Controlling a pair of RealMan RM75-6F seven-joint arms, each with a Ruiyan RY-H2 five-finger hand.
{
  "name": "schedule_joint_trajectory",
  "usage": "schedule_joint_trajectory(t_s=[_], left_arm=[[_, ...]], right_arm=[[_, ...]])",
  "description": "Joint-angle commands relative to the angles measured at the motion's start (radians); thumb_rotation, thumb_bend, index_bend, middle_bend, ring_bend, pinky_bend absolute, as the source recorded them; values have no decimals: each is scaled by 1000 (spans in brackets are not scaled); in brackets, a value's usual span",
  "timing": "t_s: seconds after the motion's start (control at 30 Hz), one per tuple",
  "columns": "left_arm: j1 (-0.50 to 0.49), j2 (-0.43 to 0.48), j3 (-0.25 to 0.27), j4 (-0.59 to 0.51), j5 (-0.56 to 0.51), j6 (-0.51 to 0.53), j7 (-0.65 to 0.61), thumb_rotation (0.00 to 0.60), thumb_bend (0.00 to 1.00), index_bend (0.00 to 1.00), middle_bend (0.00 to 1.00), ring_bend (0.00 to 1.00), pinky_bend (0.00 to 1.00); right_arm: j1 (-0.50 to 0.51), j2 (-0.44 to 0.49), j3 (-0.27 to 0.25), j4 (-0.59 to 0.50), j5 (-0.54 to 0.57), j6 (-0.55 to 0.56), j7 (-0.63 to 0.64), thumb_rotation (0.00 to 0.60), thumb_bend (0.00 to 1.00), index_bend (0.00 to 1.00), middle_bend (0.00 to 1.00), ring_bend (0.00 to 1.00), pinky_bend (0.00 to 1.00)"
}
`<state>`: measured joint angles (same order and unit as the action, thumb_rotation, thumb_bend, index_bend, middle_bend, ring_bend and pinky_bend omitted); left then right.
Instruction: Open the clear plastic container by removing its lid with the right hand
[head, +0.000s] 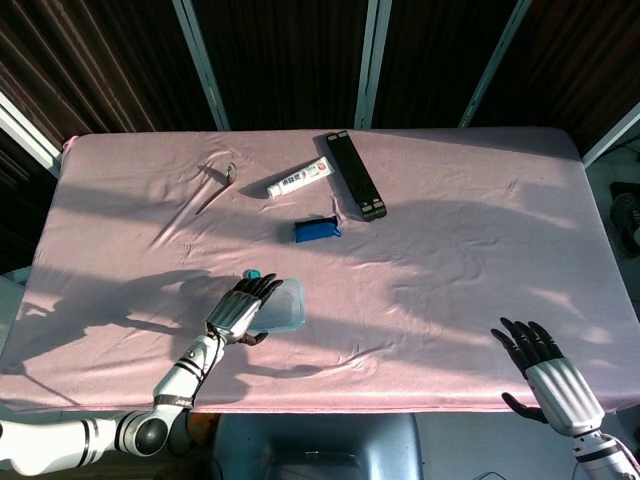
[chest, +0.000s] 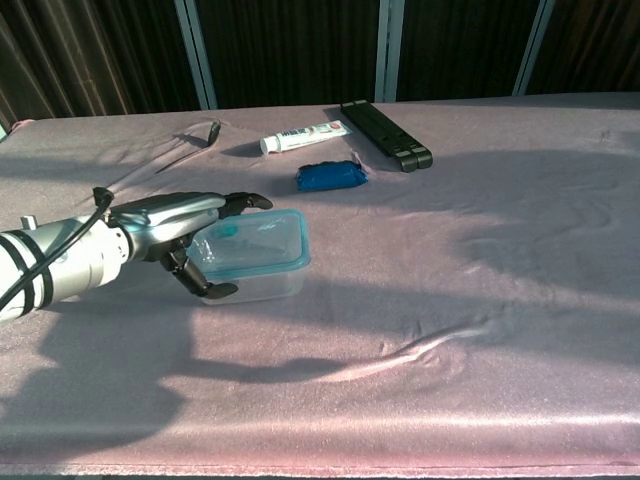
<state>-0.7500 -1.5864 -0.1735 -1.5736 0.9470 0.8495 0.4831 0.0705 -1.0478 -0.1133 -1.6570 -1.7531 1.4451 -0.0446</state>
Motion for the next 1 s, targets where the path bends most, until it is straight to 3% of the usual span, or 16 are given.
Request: schedule_joint_trajectory(t_s=[0.03,0.2,0.37,0.57,0.77,1.0], left_arm=[[-6,-4,5,10,-18,9,-3,600,312,0,16,428,309],[-10,-5,15,12,-32,10,-23,600,325,0,180,575,428],[3,-18,50,0,46,57,-32,600,331,0,340,606,476],[16,-68,105,2,167,120,-11,600,334,0,417,616,489],[16,-114,124,8,209,135,14,600,335,0,443,625,495],[13,-137,114,11,184,135,39,600,334,0,481,651,518]], right_arm=[[-1,-1,0,1,-1,1,-2,600,336,0,0,0,0],[0,-4,-1,1,-3,-2,-11,600,336,0,0,0,0],[23,-35,9,4,-26,-27,-64,600,336,0,0,0,0],[101,-96,45,-8,-19,-141,-159,600,336,9,0,0,0],[208,-173,82,2,4,-289,-189,600,336,135,0,0,0],[280,-264,93,59,-38,-309,-115,600,402,343,20,0,0]])
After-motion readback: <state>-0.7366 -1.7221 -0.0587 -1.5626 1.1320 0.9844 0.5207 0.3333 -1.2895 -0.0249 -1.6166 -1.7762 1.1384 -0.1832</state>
